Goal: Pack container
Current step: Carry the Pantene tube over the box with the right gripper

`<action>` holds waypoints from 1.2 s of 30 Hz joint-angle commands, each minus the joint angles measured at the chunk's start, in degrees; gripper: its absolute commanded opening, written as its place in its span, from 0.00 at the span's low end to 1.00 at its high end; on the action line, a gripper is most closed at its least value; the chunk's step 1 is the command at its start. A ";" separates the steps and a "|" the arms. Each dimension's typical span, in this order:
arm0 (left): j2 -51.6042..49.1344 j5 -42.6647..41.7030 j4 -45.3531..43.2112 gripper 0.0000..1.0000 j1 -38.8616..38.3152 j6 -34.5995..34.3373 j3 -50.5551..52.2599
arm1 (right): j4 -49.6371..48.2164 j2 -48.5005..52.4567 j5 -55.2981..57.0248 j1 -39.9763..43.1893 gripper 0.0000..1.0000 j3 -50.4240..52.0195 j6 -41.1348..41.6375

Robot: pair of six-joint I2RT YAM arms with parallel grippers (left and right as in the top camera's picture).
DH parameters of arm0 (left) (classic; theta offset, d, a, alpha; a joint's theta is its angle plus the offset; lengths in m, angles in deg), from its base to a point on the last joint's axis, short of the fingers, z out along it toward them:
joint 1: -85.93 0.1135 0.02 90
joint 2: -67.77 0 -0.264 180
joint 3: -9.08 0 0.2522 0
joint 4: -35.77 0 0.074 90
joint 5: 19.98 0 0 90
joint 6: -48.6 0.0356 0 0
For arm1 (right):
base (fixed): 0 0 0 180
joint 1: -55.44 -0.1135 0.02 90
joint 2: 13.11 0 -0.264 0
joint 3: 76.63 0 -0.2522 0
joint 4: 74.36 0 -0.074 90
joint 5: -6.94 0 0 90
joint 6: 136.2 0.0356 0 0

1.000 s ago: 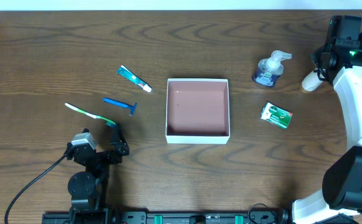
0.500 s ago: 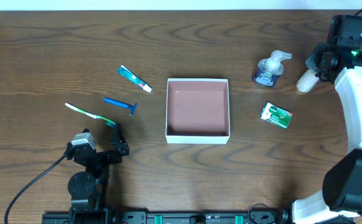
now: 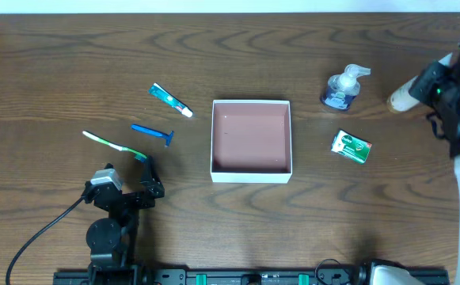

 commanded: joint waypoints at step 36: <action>0.07 -0.55 0.87 0.98 0.28 0.15 1.62 | -24.72 22.58 8.85 -49.86 0.01 -0.90 4.13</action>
